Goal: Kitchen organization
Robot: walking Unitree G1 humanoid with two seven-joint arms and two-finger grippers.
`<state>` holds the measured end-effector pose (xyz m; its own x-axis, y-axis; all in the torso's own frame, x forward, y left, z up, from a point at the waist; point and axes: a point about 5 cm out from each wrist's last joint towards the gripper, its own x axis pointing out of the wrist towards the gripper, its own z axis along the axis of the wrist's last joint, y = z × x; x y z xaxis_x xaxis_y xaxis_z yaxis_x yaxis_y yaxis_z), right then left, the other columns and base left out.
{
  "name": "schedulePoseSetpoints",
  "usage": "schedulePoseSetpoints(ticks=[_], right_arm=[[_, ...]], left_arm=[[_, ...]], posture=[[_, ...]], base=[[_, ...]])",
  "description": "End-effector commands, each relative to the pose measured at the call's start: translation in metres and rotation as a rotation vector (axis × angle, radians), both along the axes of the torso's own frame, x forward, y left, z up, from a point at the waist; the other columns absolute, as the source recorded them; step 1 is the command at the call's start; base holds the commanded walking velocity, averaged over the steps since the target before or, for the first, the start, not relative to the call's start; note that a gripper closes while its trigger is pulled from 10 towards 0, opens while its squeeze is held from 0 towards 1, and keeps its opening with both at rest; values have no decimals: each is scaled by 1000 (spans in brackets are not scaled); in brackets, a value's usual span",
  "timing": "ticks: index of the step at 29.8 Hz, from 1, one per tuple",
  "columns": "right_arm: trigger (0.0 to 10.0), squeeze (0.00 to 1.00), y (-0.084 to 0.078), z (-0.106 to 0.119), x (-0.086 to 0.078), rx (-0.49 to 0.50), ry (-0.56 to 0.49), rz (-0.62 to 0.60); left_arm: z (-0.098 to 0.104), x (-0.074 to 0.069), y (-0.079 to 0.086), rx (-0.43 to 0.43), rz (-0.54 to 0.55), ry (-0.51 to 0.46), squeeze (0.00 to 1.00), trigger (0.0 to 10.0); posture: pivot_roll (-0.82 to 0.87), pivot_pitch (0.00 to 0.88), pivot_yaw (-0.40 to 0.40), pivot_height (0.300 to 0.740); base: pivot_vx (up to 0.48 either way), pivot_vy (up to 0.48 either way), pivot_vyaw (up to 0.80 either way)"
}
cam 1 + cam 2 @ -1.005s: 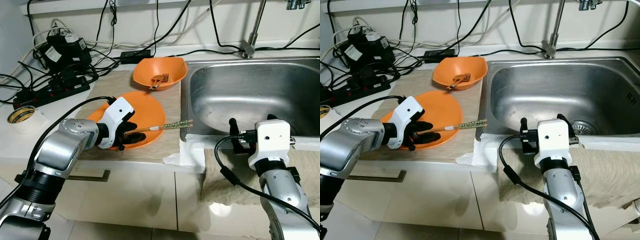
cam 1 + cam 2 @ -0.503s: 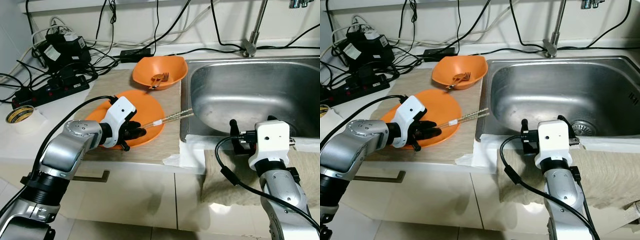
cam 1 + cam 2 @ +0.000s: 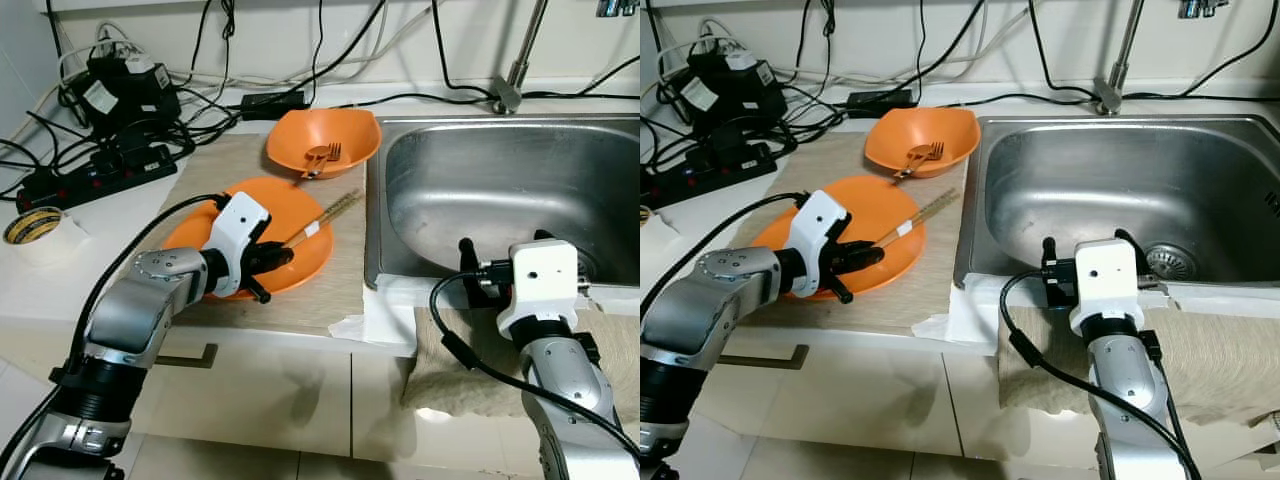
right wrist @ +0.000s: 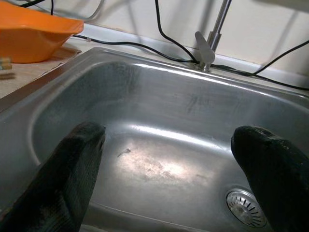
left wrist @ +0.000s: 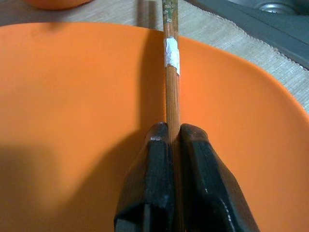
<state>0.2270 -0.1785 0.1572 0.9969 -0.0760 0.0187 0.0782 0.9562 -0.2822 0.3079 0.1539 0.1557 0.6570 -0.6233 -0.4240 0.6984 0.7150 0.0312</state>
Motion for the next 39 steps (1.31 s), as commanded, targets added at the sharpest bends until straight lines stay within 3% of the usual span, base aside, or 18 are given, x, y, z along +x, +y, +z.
schedulePoseSetpoints(ticks=[1, 27, 39], right_arm=[[10000, 0, 2, 1, 3, 3, -10, 17], [10000, 0, 3, 0, 4, 3, -7, 30], [10000, 0, 6, 8, 13, 36, -38, 72]], left_arm=[[3, -2, 2, -15, 15, -17, 0, 0], [38, -18, -38, -215, -213, -89, 0, 0], [43, -16, -46, -246, -249, -101, 0, 0]], posture=[[-20, 0, 84, 736], [-20, 0, 79, 736], [-23, 0, 76, 736]], base=[[0, 0, 0], [0, 0, 0], [0, 0, 0]])
